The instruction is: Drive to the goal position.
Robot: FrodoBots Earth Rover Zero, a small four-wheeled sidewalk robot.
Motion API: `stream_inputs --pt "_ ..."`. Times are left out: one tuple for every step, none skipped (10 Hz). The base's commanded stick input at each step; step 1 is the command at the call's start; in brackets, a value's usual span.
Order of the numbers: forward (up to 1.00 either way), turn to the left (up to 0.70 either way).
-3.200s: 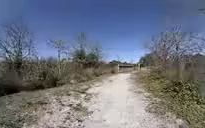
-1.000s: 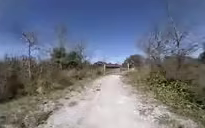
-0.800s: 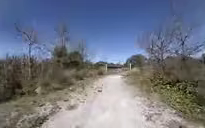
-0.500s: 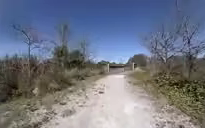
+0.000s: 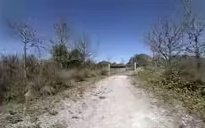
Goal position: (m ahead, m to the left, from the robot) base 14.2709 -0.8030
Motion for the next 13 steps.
stream_inputs --pt "0.7 -0.35" --pt "0.7 -0.35" --pt "0.7 -0.35" --pt "0.7 -0.29" --pt "0.7 -0.11" --pt "0.7 0.0" --pt "0.7 0.0" --pt "0.7 0.0" --pt "0.7 0.0" --pt "0.7 0.0" --pt "0.7 0.0" --pt "0.7 0.0" --pt "0.7 0.0"
